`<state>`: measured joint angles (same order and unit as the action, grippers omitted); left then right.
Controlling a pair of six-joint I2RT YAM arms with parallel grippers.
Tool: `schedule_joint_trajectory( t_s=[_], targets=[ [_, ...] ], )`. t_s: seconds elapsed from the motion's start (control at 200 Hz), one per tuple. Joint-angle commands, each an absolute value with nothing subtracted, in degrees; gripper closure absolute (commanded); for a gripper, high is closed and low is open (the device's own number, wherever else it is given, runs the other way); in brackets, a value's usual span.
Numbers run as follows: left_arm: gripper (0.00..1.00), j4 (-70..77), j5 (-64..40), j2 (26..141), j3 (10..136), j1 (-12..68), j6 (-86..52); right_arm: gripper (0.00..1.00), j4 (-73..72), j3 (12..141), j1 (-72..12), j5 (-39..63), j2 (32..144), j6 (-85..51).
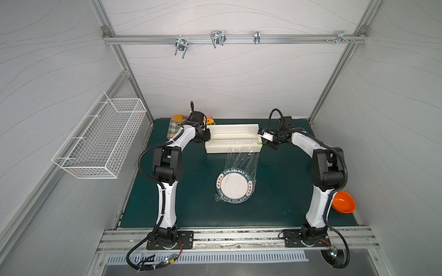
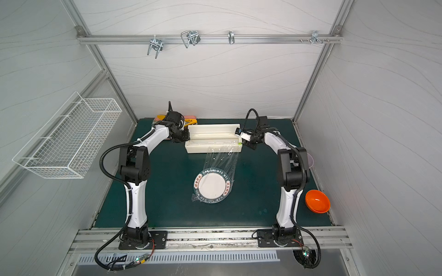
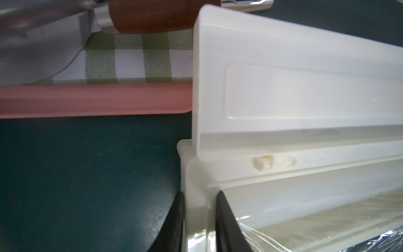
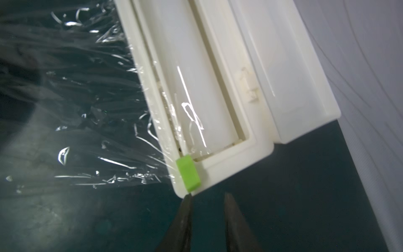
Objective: Wrap the plate with plastic wrap
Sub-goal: Tear off the plastic wrap from the plastic wrap cutting box.
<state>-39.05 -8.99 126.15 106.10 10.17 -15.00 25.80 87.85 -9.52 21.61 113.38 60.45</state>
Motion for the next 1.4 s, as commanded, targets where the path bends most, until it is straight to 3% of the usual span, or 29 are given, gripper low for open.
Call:
schedule_joint_trajectory(
  t_s=[0.0,0.195,0.445,0.69,0.77,0.885,1.11,1.396],
  targets=[
    [1.0,-46.1,-3.5,130.6,103.5,8.5,-16.1,0.61,27.4,90.1,-8.5,24.1,109.9,54.6],
    [1.0,-45.3,-4.5,130.1,103.6,8.7,-17.5,0.56,25.1,88.1,-10.5,27.6,105.1,40.0],
    [0.98,-42.9,-6.0,127.3,102.2,8.6,-20.6,0.54,29.1,81.3,-17.9,19.0,99.7,15.8],
    [0.46,-44.2,-8.1,119.5,104.0,8.7,-20.2,0.49,28.1,73.2,-18.0,20.3,91.3,-1.3],
    [0.37,-44.3,-9.7,115.3,102.3,8.7,-19.9,0.49,26.9,70.8,-17.3,21.6,90.6,-4.7],
    [0.3,-45.0,-12.5,108.6,96.2,9.7,-18.8,0.49,24.0,67.5,-16.7,24.4,90.7,-9.5],
    [0.28,-33.9,-22.7,97.9,76.6,18.8,-21.1,0.49,20.8,64.5,-15.5,25.8,91.9,-11.1],
    [0.3,-21.3,-23.7,108.8,77.0,23.9,-22.9,0.5,15.7,62.2,-12.8,29.6,93.7,-14.2]
  ],
)
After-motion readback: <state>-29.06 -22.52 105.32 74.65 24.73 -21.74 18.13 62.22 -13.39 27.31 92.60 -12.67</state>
